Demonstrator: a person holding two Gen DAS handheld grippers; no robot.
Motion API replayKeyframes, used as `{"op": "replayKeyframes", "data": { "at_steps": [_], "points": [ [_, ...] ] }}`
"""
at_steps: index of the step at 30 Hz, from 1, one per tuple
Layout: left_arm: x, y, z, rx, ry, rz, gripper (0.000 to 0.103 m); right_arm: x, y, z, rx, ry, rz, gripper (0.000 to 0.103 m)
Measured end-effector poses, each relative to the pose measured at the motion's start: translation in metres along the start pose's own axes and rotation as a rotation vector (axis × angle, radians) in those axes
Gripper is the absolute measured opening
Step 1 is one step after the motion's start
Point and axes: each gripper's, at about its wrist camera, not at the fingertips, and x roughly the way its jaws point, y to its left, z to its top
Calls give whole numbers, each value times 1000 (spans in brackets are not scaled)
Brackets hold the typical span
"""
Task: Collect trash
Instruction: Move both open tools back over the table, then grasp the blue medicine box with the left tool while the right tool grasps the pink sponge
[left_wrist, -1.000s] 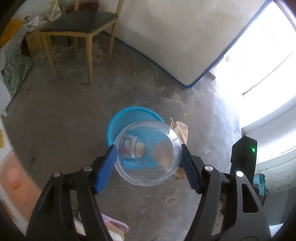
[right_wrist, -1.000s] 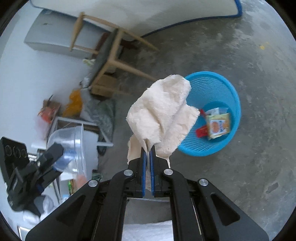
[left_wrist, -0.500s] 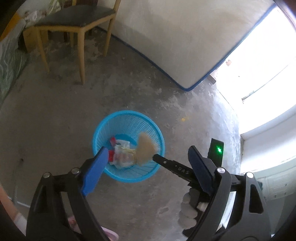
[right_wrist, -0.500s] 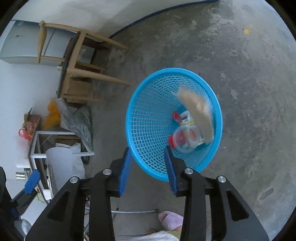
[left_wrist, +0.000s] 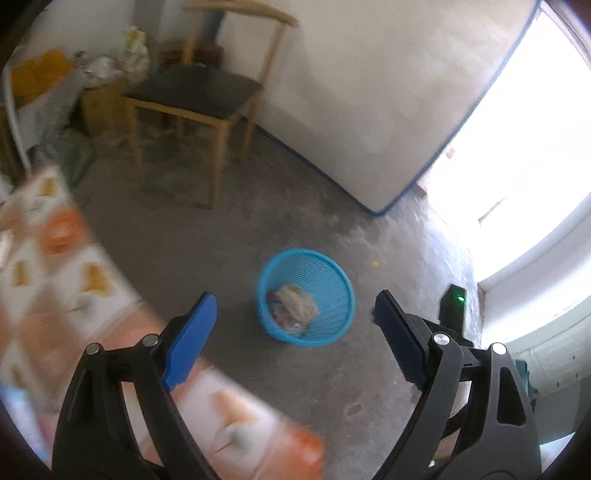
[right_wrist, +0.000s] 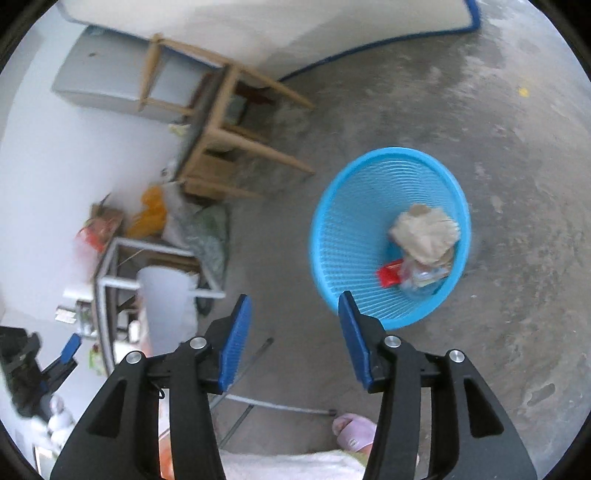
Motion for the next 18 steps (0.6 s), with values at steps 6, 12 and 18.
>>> {"op": "replayKeyframes", "data": {
  "at_steps": [6, 12, 18],
  "points": [
    [-104, 61, -21, -31, -118, 152, 84, -16, 56, -26, -104, 47, 95, 52],
    [-164, 111, -53, -74, -155, 261, 85, -5, 133, -65, -237, 152, 194, 52],
    [-169, 127, -86, 28, -111, 331, 85, 27, 214, -119, -388, 319, 252, 53]
  ]
}}
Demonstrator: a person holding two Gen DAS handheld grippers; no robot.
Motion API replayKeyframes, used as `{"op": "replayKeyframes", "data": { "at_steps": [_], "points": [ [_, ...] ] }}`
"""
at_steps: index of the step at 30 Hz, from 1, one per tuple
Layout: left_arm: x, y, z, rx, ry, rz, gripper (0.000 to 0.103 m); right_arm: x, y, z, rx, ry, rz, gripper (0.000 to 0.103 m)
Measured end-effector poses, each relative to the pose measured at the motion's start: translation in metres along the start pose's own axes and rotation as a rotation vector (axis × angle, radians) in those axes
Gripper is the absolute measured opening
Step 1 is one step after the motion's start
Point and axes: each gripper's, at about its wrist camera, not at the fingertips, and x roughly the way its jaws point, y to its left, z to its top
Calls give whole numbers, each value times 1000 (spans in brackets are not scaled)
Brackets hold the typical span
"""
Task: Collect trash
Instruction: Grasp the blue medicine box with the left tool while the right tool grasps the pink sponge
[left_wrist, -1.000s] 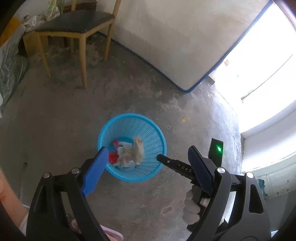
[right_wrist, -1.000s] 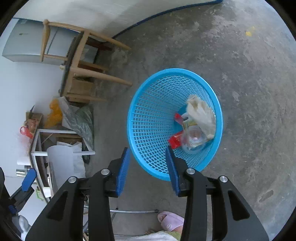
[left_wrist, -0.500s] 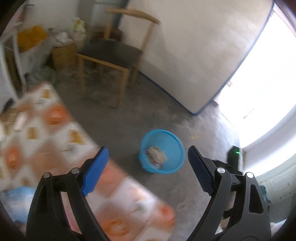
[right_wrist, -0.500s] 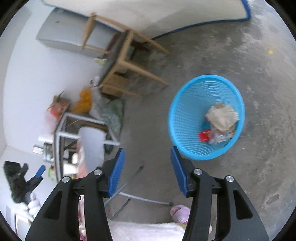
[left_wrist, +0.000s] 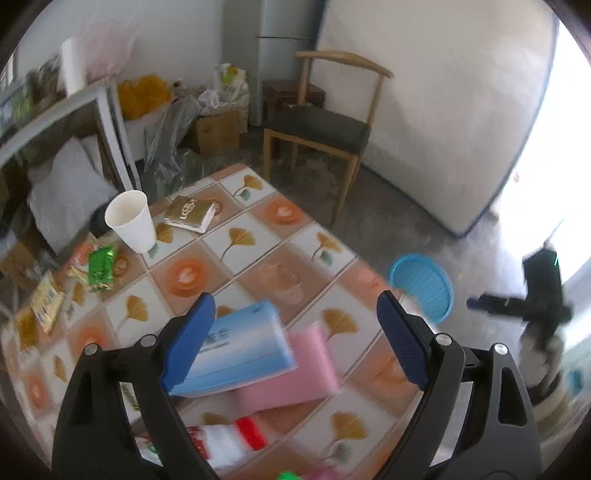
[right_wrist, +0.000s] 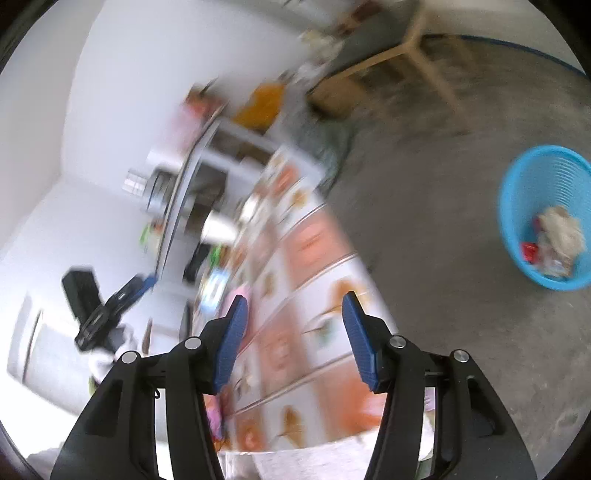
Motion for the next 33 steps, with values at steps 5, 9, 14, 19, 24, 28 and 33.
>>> {"op": "replayKeyframes", "data": {
  "at_steps": [5, 9, 14, 19, 24, 28, 33],
  "points": [
    [7, -6, -29, 316, 20, 104, 85, 61, 37, -8, -49, 140, 18, 53],
    [17, -5, -42, 470, 63, 95, 85, 104, 59, -16, -83, 234, 10, 53],
    [45, 12, -42, 562, 144, 25, 85, 144, 76, -19, -106, 330, -6, 53],
    [66, 24, -42, 596, 203, -79, 85, 164, 79, -16, -85, 385, -4, 53],
    [86, 33, -42, 596, 266, -129, 85, 182, 77, -14, -69, 432, -25, 53],
    [102, 41, -39, 558, 304, -148, 85, 188, 77, -14, -62, 447, -26, 53],
    [116, 49, -36, 512, 330, -166, 85, 196, 80, -14, -63, 442, -47, 35]
  ]
}}
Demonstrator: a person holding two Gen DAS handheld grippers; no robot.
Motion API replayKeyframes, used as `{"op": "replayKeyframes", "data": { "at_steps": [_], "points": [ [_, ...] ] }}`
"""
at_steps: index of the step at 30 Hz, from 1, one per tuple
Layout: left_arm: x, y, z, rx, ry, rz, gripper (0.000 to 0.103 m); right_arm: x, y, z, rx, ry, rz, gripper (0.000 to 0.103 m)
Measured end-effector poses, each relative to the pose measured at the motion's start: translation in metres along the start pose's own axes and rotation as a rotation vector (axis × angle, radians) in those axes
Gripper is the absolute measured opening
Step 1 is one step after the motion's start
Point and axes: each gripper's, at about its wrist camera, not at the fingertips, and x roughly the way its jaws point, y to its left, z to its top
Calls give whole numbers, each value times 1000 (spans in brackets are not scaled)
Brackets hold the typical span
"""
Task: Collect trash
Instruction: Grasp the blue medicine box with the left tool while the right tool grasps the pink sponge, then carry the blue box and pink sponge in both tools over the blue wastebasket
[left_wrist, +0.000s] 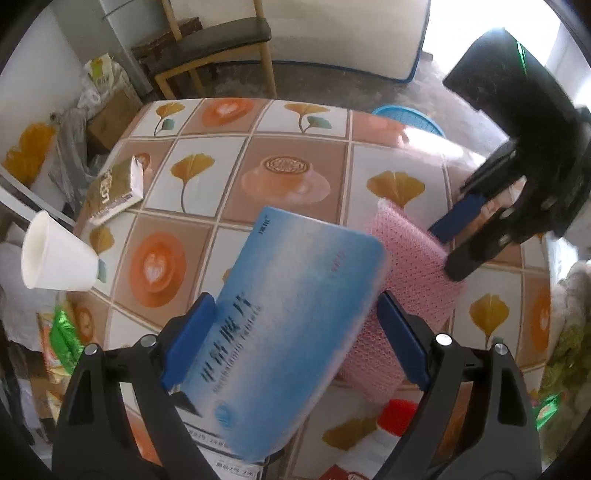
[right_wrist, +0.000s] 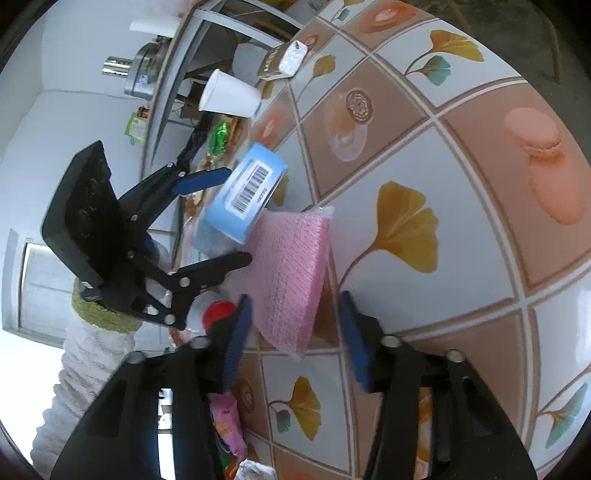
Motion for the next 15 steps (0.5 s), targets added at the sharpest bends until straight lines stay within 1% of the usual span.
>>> {"op": "replayKeyframes", "data": {
  "at_steps": [2, 3, 5, 6, 9, 10, 13, 15],
  "points": [
    [0, 3, 2, -19, -1, -5, 84, 2, -3, 1, 13, -9, 3, 29],
    [0, 5, 2, -29, -9, -4, 79, 3, -3, 1, 19, -12, 9, 27],
    [-1, 8, 4, -46, -15, 1, 74, -1, -5, 0, 25, -28, 18, 25],
    [-1, 11, 4, -64, -19, 1, 70, -2, -5, -1, 21, -36, 17, 24],
    [-1, 20, 5, -117, -34, 10, 63, -7, -5, -2, 18, -50, 11, 23],
    [-1, 22, 5, -132, -40, 12, 62, -8, -5, -2, 18, -55, 8, 23],
    [-3, 25, 8, -144, -57, 22, 56, -15, -10, -5, 25, -69, 1, 23],
    [-6, 22, 9, -147, -74, 32, 50, -21, -14, -8, 32, -80, -3, 22]
  ]
}}
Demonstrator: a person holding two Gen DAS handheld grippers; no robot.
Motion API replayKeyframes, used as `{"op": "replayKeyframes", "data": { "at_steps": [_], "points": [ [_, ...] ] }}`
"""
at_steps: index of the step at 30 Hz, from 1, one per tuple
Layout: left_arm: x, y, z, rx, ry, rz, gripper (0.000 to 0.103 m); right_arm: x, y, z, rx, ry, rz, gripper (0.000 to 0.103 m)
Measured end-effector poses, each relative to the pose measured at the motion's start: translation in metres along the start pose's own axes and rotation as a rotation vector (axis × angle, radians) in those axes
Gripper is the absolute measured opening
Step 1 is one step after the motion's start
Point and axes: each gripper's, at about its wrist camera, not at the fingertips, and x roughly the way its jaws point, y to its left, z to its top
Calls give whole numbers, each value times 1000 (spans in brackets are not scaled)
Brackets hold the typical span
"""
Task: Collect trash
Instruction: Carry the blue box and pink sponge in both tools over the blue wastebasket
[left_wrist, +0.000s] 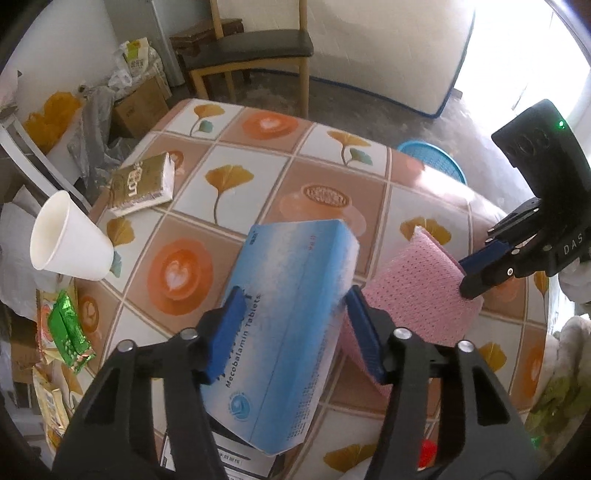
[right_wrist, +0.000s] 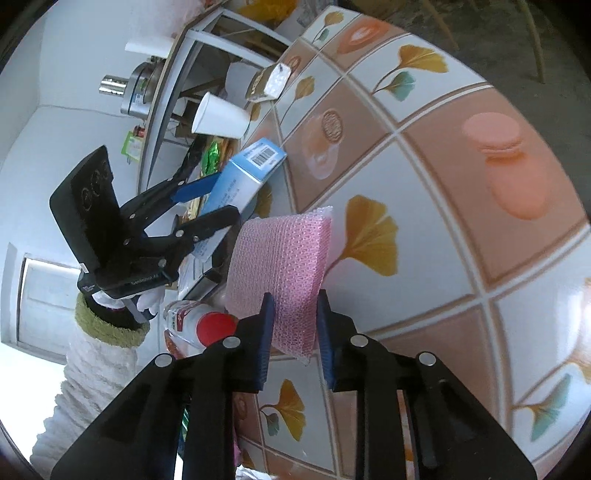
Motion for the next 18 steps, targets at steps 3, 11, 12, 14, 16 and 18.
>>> {"op": "replayKeyframes", "data": {
  "at_steps": [3, 11, 12, 14, 16, 18],
  "points": [
    [-2, -6, 3, 9, -6, 10, 43, -10, -5, -4, 5, -16, -7, 22],
    [10, -21, 8, 99, 31, 110, 82, -31, -13, -12, -3, -51, -37, 22],
    [9, -21, 8, 102, 30, 121, 84, -34, -14, -14, -4, -56, -41, 22],
    [13, -19, 10, 99, 45, 134, 84, -41, -18, -16, -6, -62, -50, 22],
    [18, -18, 11, 90, 69, 146, 84, -49, -22, -18, -8, -70, -64, 22],
    [28, -18, 12, 91, 109, 151, 84, -55, -26, -20, -4, -75, -72, 23]
  ]
}}
